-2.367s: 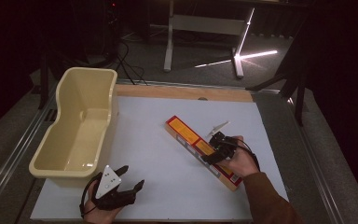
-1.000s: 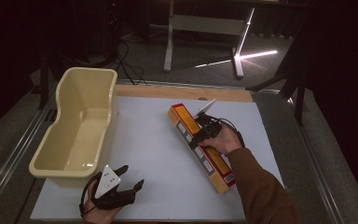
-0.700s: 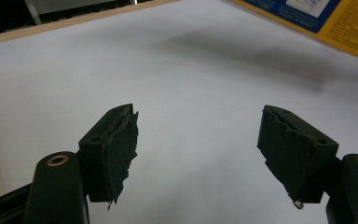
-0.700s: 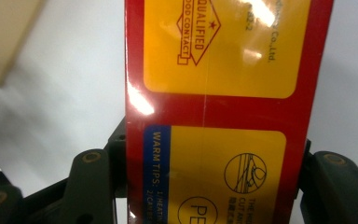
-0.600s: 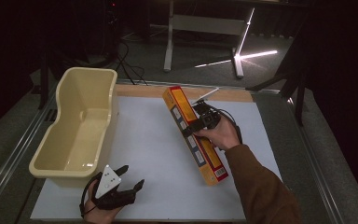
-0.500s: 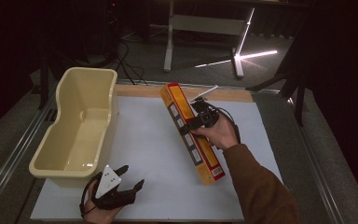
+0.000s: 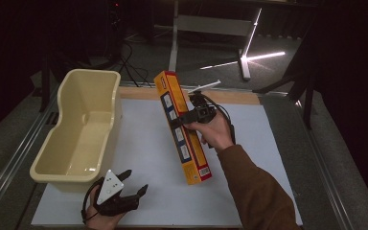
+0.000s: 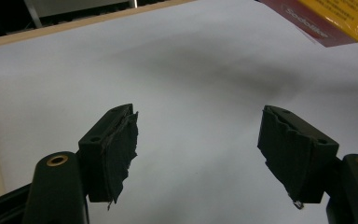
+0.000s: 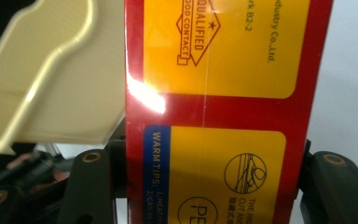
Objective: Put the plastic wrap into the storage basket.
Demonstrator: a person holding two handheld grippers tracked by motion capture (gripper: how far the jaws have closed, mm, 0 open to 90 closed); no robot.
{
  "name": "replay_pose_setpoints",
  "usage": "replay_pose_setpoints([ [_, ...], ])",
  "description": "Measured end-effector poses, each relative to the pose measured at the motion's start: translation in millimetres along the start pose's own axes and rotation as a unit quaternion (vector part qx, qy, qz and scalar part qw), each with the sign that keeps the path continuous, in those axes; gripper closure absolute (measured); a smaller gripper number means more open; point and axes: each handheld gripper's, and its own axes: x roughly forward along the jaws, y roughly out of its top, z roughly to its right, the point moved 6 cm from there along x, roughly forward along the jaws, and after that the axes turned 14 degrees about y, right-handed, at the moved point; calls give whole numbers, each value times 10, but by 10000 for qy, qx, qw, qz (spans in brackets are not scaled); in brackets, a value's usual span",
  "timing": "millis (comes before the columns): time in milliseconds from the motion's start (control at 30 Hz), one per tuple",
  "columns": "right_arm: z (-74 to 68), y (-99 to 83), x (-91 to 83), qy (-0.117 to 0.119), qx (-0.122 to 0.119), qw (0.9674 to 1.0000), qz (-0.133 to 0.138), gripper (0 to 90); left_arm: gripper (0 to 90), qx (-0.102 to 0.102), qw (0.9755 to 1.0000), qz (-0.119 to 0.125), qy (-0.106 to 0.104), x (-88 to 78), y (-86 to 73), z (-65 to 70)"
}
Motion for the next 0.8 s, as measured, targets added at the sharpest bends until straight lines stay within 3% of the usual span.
replay_pose_setpoints([
  [167, -48, 74, -33, 162, 155, 9994, 257, 412, 278, 3, 10000, 11, 18, 1, 2, 0],
  [333, -91, 140, -62, 471, 363, 9972, 442, 413, 278, 21, 10000, 16, 12, 1, 4, 8],
  [500, -142, 190, -52, 432, 350, 9971, 513, 413, 278, 18, 10000, 16, 12, 0, 4, 3],
  [700, -265, 284, -47, 579, 422, 9953, 657, 414, 278, 12, 10000, 34, 13, 1, 7, 6],
  [800, -337, 343, -59, 741, 492, 9924, 845, 414, 278, 31, 10000, 39, 10, -3, 8, 6],
])
